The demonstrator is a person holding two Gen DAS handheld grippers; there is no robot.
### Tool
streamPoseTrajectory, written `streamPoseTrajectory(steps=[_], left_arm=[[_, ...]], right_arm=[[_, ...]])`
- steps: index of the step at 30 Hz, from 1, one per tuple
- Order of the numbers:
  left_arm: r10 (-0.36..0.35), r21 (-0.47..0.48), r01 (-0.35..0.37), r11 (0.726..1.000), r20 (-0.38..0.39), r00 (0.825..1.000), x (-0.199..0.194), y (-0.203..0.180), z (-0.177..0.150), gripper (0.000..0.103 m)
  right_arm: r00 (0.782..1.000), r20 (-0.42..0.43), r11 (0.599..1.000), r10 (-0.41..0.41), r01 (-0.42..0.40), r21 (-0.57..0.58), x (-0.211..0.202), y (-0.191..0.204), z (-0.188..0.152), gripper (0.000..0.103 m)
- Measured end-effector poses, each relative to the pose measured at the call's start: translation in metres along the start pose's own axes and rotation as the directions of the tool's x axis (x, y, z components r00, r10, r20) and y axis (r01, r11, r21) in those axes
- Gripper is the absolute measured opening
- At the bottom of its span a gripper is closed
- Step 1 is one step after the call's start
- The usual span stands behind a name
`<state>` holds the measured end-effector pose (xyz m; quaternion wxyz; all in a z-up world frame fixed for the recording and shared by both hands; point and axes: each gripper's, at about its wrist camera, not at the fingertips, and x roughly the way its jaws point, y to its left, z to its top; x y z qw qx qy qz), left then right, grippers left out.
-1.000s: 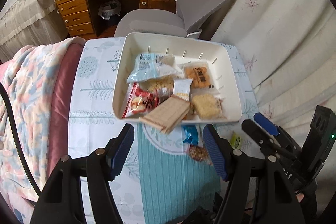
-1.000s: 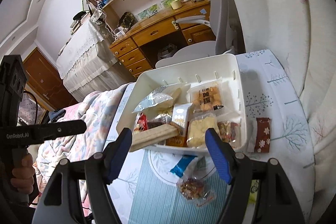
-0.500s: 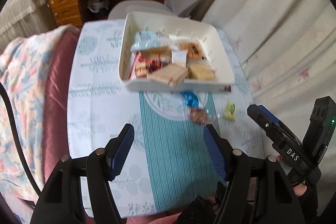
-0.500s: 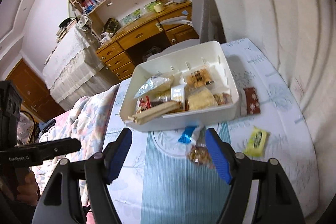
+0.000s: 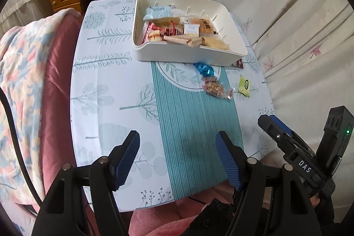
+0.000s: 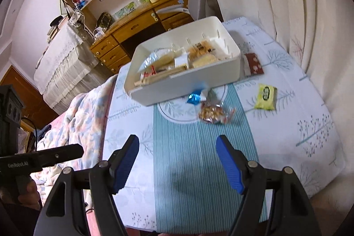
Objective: Organize snacks
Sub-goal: 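Withdraw both tools from the tray toward the remaining snacks, then lower the left tool onto the clear nut bag and close it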
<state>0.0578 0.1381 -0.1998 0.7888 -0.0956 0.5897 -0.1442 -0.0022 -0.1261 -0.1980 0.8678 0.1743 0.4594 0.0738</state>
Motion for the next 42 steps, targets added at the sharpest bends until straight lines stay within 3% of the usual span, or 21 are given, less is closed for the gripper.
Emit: streamPoseTrajectory(steps=[10, 19, 26, 35, 42], left_arm=[[-0.010, -0.052, 0.008, 0.999, -0.033, 0.999, 0.027, -0.014, -0.003, 0.084], [0.011, -0.094, -0.017, 0.995, -0.069, 0.998, 0.067, -0.047, 0.018, 0.086], [0.037, -0.131, -0.054, 0.990, -0.128, 0.991, 0.112, -0.081, 0.032, 0.086], [0.011, -0.265, -0.070, 0.962, -0.215, 0.977, 0.175, -0.097, 0.054, 0.086], [-0.033, -0.391, -0.075, 0.917, -0.262, 0.964, 0.218, -0.100, 0.073, 0.086]], right_arm=[[0.998, -0.053, 0.999, -0.032, 0.031, -0.005, 0.011, -0.031, 0.009, 0.073], [0.982, -0.164, 0.993, -0.093, 0.080, -0.088, 0.039, -0.072, 0.038, 0.073], [0.963, -0.251, 0.991, -0.096, 0.069, -0.113, 0.065, -0.111, 0.064, 0.073], [0.940, -0.308, 0.961, -0.146, 0.061, -0.270, 0.102, -0.136, 0.084, 0.073], [0.934, -0.319, 0.906, -0.160, 0.011, -0.423, 0.129, -0.139, 0.082, 0.073]])
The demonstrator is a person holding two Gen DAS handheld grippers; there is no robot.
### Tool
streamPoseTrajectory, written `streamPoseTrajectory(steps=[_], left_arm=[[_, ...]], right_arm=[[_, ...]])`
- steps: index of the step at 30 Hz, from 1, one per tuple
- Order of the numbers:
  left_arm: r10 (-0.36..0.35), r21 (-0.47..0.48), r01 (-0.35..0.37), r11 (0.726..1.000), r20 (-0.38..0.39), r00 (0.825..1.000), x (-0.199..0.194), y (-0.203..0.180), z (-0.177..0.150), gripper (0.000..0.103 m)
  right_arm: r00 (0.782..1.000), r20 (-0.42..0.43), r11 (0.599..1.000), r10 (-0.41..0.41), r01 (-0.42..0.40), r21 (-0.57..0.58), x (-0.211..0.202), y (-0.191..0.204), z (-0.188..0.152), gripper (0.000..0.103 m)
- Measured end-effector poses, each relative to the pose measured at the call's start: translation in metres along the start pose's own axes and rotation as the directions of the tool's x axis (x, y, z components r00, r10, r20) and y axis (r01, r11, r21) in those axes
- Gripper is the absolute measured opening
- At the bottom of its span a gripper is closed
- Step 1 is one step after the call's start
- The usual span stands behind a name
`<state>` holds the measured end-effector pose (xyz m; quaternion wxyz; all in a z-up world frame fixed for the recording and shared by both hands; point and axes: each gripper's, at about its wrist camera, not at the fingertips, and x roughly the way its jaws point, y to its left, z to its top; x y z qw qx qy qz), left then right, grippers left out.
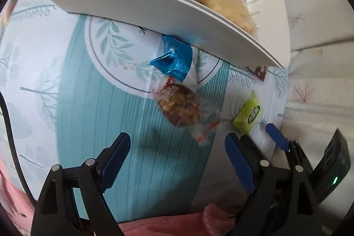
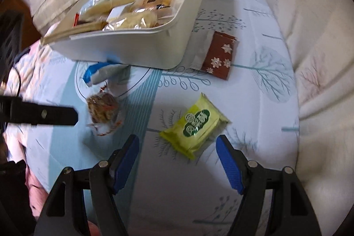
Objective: Organize snacks
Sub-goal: 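Lower the left tool onto the clear nut bag and close it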
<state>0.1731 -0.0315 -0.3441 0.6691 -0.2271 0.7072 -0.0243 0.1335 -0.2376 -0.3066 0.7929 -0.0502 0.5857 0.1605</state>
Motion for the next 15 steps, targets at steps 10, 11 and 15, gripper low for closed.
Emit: streamPoseTrajectory(steps=[10, 11, 15], left_arm=[[0.081, -0.073, -0.085, 0.994, -0.050, 0.995, 0.031, -0.006, 0.021, 0.085], [0.086, -0.076, -0.089, 0.993, -0.054, 0.995, 0.033, -0.007, 0.021, 0.083], [0.099, -0.091, -0.105, 0.990, -0.065, 0.993, 0.042, -0.012, 0.021, 0.068]], right_arm=[[0.999, 0.042, 0.982, 0.011, -0.003, -0.190, 0.018, 0.013, 0.003, 0.073], [0.999, 0.047, 0.980, 0.012, -0.002, -0.197, 0.018, 0.014, 0.003, 0.073], [0.998, 0.058, 0.977, 0.021, -0.009, -0.211, 0.018, 0.014, 0.003, 0.073]])
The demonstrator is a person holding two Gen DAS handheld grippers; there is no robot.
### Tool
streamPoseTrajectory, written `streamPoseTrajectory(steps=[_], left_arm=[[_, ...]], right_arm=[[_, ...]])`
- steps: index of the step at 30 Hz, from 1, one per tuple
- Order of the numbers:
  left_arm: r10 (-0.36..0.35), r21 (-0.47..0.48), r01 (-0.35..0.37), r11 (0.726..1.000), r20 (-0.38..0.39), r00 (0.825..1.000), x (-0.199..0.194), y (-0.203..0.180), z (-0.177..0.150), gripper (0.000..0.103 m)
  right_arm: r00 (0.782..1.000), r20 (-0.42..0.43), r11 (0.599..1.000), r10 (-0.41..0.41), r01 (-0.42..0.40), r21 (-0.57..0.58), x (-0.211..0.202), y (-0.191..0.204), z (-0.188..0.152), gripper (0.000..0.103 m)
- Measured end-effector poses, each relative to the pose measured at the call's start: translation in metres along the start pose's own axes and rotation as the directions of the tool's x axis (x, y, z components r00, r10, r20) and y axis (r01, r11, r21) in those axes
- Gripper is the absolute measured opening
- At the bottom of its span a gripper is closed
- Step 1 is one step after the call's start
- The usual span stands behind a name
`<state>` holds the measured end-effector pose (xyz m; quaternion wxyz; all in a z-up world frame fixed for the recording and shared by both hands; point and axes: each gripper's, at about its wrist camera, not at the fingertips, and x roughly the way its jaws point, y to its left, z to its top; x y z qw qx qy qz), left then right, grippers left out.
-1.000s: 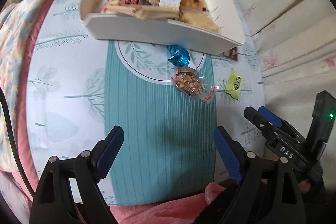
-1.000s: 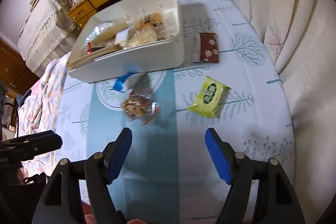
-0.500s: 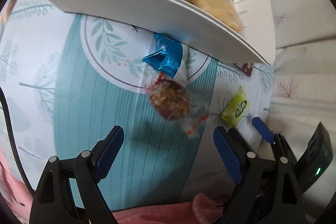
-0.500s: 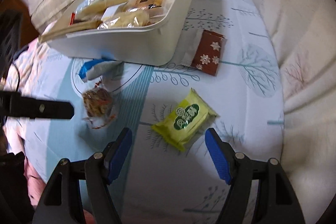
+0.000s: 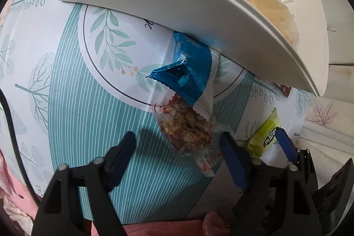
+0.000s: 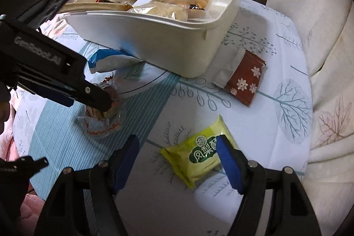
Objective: Organize snacks
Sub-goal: 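Lower the left tool onto the clear nut bag and close it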
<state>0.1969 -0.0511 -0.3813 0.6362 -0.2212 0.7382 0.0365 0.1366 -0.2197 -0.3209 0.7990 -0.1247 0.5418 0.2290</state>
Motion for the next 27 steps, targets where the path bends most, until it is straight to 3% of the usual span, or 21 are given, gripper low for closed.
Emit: streamPoseTrajectory(steps=[7, 16, 27], left_arm=[[-0.015, -0.016, 0.015, 1.000, -0.014, 1.000, 0.016, -0.015, 0.001, 0.044], [-0.039, -0.027, 0.039, 0.999, -0.016, 0.999, 0.015, -0.006, 0.003, 0.042], [-0.049, -0.005, 0.049, 0.999, -0.028, 0.998, -0.003, 0.005, -0.004, 0.036]], right_arm=[[1.000, 0.013, 1.000, 0.024, -0.024, -0.002, 0.001, -0.006, 0.003, 0.073], [0.999, 0.018, 0.999, 0.037, -0.036, -0.030, 0.005, -0.008, 0.005, 0.077], [1.000, 0.009, 0.996, -0.029, 0.030, -0.084, 0.012, 0.006, 0.010, 0.079]])
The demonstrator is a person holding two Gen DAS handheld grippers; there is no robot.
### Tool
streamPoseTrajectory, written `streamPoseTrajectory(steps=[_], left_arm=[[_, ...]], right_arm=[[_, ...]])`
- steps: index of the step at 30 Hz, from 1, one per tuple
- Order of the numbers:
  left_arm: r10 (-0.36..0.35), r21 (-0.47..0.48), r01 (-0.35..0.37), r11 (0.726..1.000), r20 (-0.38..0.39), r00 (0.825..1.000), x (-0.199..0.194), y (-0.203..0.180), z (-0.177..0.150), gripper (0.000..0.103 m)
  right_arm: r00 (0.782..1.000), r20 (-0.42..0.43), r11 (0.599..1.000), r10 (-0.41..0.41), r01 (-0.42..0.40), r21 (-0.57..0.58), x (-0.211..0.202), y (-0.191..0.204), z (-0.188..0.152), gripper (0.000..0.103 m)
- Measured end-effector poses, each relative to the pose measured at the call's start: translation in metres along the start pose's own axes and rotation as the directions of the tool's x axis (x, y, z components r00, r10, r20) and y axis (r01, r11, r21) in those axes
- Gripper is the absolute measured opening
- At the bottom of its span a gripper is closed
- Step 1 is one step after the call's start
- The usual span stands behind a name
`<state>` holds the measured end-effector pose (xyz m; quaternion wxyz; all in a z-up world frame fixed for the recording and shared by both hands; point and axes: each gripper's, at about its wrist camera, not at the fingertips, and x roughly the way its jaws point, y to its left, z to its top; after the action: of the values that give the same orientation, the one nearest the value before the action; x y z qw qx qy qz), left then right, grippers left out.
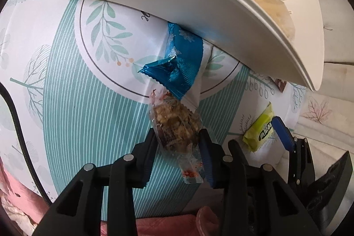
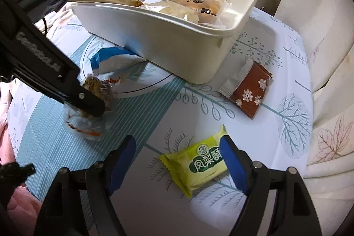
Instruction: Organize snacks
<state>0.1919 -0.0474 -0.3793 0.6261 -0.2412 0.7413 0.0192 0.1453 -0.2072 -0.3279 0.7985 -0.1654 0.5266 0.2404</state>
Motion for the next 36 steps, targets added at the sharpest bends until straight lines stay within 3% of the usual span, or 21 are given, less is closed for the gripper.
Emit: streamPoseTrajectory(steps=[3, 5, 12, 16, 21, 23, 24, 25, 27, 31, 36], left_arm=[[-0.008, -0.006, 0.008, 1.000, 0.002, 1.000, -0.005, 0.004, -0.002, 0.036], [-0.010, -0.009, 0.010, 1.000, 0.004, 1.000, -0.009, 0.009, -0.002, 0.036], [-0.022, -0.011, 0.022, 1.000, 0.022, 1.000, -0.026, 0.018, -0.008, 0.036], [-0.026, -0.005, 0.026, 1.000, 0.030, 0.999, -0.038, 0.023, -0.014, 0.036], [-0.031, -0.001, 0.031, 1.000, 0.045, 0.999, -0.050, 0.022, -0.022, 0.036], [-0.033, 0.000, 0.033, 0.999, 0.049, 0.998, -0.054, 0.024, -0.024, 0.036], [-0.033, 0.001, 0.033, 0.999, 0.053, 0.998, -0.056, 0.023, -0.027, 0.036], [-0.033, 0.002, 0.033, 0.999, 0.057, 0.998, -0.058, 0.024, -0.028, 0.036], [-0.033, 0.001, 0.033, 0.999, 0.065, 0.997, -0.061, 0.024, -0.029, 0.036], [-0.035, 0.005, 0.035, 0.999, 0.080, 0.996, -0.068, 0.022, -0.031, 0.036], [-0.035, 0.006, 0.035, 0.999, 0.102, 0.994, -0.079, 0.023, -0.034, 0.036]], right_arm=[[1.000, -0.012, 1.000, 0.002, -0.002, 0.006, 0.000, -0.001, 0.002, 0.078], [1.000, -0.020, 1.000, -0.007, 0.008, 0.011, -0.001, -0.004, 0.004, 0.073], [0.998, -0.036, 0.997, -0.051, 0.053, 0.057, -0.005, -0.020, 0.005, 0.031], [0.999, -0.033, 0.997, -0.022, 0.024, 0.077, -0.007, -0.022, 0.003, 0.027], [1.000, 0.002, 0.994, 0.004, -0.004, 0.107, -0.014, -0.024, 0.001, 0.028], [1.000, 0.006, 0.994, 0.007, -0.008, 0.111, -0.015, -0.025, 0.001, 0.040], [1.000, -0.003, 0.994, 0.010, -0.009, 0.112, -0.013, -0.025, 0.000, 0.053], [1.000, -0.016, 0.994, 0.010, -0.008, 0.111, -0.010, -0.026, -0.001, 0.059], [1.000, -0.024, 0.995, -0.003, 0.006, 0.104, -0.007, -0.026, -0.001, 0.061], [0.999, -0.037, 0.995, 0.015, -0.011, 0.103, -0.001, -0.026, -0.002, 0.075], [0.999, -0.038, 0.995, -0.010, 0.013, 0.096, 0.005, -0.025, -0.004, 0.076]])
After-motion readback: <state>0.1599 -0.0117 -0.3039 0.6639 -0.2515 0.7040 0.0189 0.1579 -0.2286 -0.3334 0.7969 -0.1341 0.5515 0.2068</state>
